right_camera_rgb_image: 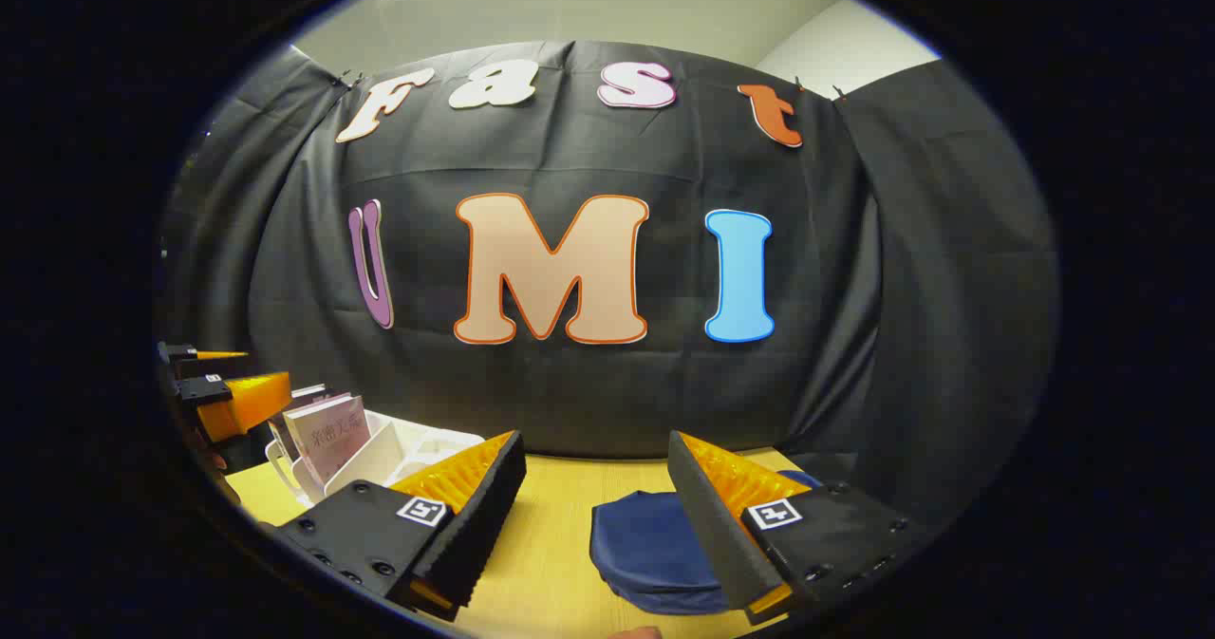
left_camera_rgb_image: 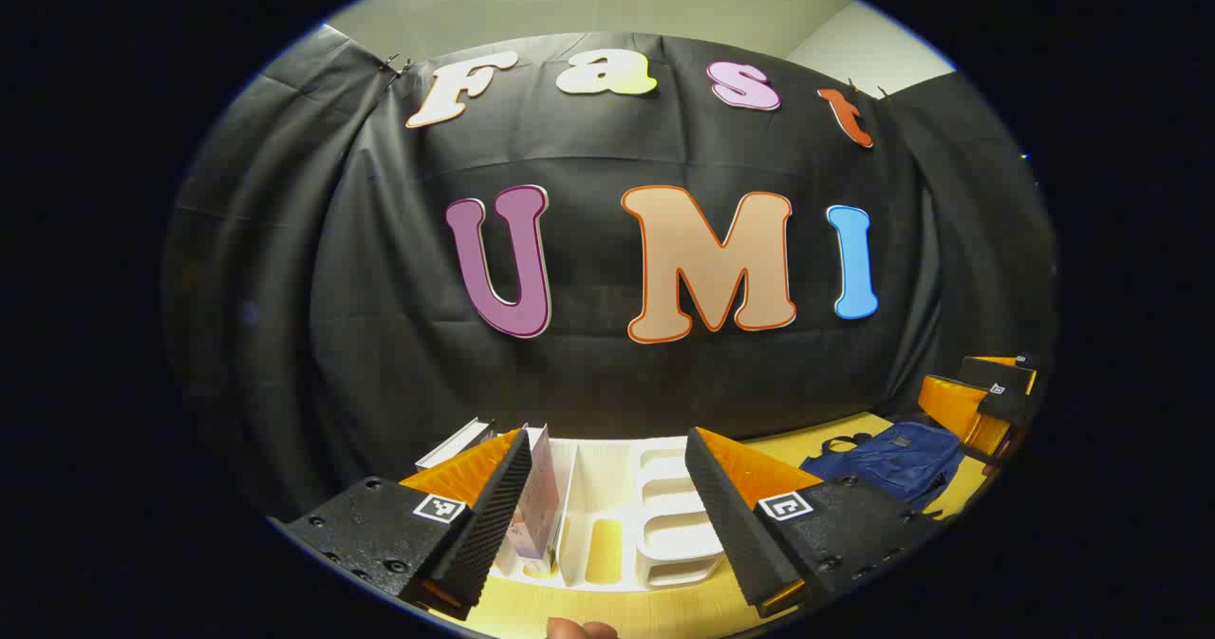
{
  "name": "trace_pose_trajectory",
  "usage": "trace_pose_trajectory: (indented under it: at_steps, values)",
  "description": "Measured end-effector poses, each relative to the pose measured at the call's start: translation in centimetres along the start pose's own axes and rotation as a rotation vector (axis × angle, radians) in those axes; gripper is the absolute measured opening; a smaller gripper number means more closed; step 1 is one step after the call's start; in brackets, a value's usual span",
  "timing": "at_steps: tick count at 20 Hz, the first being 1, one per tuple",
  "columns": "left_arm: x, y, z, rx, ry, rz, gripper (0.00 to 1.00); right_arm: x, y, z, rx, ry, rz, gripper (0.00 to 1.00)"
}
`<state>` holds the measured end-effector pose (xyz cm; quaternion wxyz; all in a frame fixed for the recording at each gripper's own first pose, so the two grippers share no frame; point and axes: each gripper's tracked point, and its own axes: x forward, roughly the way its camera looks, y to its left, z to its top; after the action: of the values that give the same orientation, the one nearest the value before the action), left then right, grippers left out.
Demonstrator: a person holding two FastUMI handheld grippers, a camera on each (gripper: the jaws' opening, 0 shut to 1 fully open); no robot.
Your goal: Open the schoolbag, grab two books from the bookshelf and put them into the schoolbag.
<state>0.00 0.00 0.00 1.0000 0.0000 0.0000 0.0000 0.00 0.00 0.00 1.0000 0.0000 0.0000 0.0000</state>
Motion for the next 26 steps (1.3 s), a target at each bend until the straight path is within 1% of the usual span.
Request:
trace_pose_trajectory:
  at_steps: [2, 3, 4, 5, 10, 15, 16, 19, 20, 21, 23, 25, 26]
  values:
    - [0.2, -0.4, 0.3, 0.007, -0.005, -0.003, 0.95, 0.1, 0.3, 0.3, -0.013, -0.007, 0.016, 0.98]
    - [0.2, -0.7, 0.2, 0.006, -0.004, -0.006, 0.99, 0.2, 0.4, 0.4, -0.021, -0.01, 0.019, 0.99]
    - [0.3, -1.0, 0.1, 0.005, -0.001, -0.01, 0.96, 0.3, 0.3, 0.4, -0.026, -0.011, 0.023, 0.99]
    - [0.3, -1.1, 0.0, 0.005, 0.003, -0.012, 0.95, 0.4, 0.4, 0.4, -0.025, -0.008, 0.028, 1.0]
    - [0.2, -1.2, -0.6, 0.04, 0.018, -0.017, 0.95, 0.9, 0.4, -0.4, -0.034, 0.01, 0.023, 1.0]
    - [0.4, -1.7, -1.2, 0.033, 0.036, -0.036, 0.95, 1.0, 0.8, -0.4, -0.043, 0.013, 0.03, 1.0]
    - [0.5, -1.8, -1.1, 0.035, 0.036, -0.037, 0.95, 1.0, 0.8, -0.4, -0.045, 0.011, 0.031, 0.98]
    - [0.7, -1.7, -1.1, 0.043, 0.037, -0.035, 0.95, 1.2, 0.6, -0.5, -0.051, 0.014, 0.029, 0.98]
    - [1.0, -1.7, -1.0, 0.044, 0.04, -0.035, 0.95, 1.4, 0.5, -0.4, -0.049, 0.018, 0.029, 1.0]
    - [1.0, -2.0, -0.9, 0.045, 0.041, -0.035, 0.95, 1.6, 0.4, -0.4, -0.045, 0.02, 0.03, 1.0]
    - [1.3, -2.2, -0.6, 0.045, 0.04, -0.035, 0.95, 2.0, 0.4, 0.3, -0.047, 0.015, 0.034, 1.0]
    - [1.8, -2.5, -0.2, 0.05, 0.038, -0.031, 0.96, 2.3, 0.1, 0.8, -0.069, 0.005, 0.046, 1.0]
    - [2.1, -2.7, 0.1, 0.053, 0.038, -0.029, 0.95, 2.7, -0.1, 1.1, -0.103, -0.005, 0.059, 1.0]
